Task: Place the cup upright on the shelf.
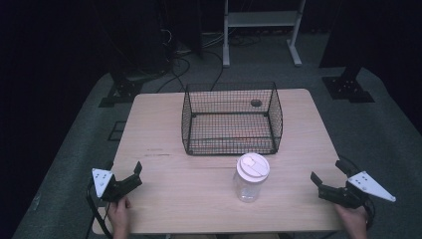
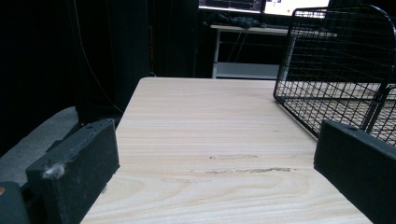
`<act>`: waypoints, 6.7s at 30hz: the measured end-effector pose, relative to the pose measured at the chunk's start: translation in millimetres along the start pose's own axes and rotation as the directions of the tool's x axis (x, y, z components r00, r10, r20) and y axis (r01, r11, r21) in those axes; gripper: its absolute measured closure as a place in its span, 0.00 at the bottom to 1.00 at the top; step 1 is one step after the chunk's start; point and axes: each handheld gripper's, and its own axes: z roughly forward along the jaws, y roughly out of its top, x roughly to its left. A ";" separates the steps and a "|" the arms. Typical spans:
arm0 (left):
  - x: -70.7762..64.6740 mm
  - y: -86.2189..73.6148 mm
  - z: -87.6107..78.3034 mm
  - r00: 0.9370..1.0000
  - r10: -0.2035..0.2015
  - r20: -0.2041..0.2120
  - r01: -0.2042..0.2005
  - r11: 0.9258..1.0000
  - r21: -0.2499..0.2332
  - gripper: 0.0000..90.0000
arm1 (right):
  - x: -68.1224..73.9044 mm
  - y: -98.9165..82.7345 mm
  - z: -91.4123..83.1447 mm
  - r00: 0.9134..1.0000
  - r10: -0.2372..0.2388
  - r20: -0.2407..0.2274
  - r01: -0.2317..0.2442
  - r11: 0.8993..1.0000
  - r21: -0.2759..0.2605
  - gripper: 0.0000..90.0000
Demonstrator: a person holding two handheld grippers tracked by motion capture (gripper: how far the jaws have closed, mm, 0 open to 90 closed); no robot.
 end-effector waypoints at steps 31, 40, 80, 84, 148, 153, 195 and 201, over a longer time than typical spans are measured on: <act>-1.4 -0.1 0.6 1.000 0.007 -0.007 -0.007 1.000 0.001 0.00 | 57.4 30.3 -17.9 0.984 -0.129 -0.122 0.119 0.989 -0.088 0.02; -2.0 -0.2 0.3 1.000 0.018 -0.005 -0.018 1.000 0.002 0.00 | 80.9 40.3 -15.5 0.967 -0.166 -0.191 0.146 0.983 -0.114 0.02; -3.3 -0.3 0.1 1.000 0.025 -0.007 -0.025 1.000 -0.005 0.00 | 153.0 52.0 6.5 0.923 -0.226 -0.311 0.195 0.972 -0.129 0.02; -3.3 -0.3 0.2 1.000 0.025 -0.007 -0.025 1.000 -0.006 0.00 | 155.3 53.4 11.4 0.925 -0.218 -0.310 0.189 0.974 -0.124 0.02; -3.1 -0.3 -0.5 1.000 0.025 -0.004 -0.025 1.000 -0.013 0.00 | 180.7 77.6 60.1 0.914 -0.275 -0.298 0.259 0.962 -0.093 0.05; -3.0 -0.2 -0.6 1.000 0.024 -0.005 -0.024 1.000 -0.014 0.00 | 181.5 87.5 57.9 0.911 -0.284 -0.299 0.262 0.958 -0.114 0.05; -3.1 -0.2 -0.8 1.000 0.022 -0.006 -0.022 1.000 -0.022 0.00 | 169.1 194.2 97.0 0.919 -0.222 -0.327 0.169 0.968 -0.183 0.05; -3.1 -0.2 -0.9 1.000 0.024 -0.006 -0.024 1.000 -0.020 0.00 | 168.9 209.7 113.4 0.920 -0.228 -0.320 0.178 0.968 -0.177 0.05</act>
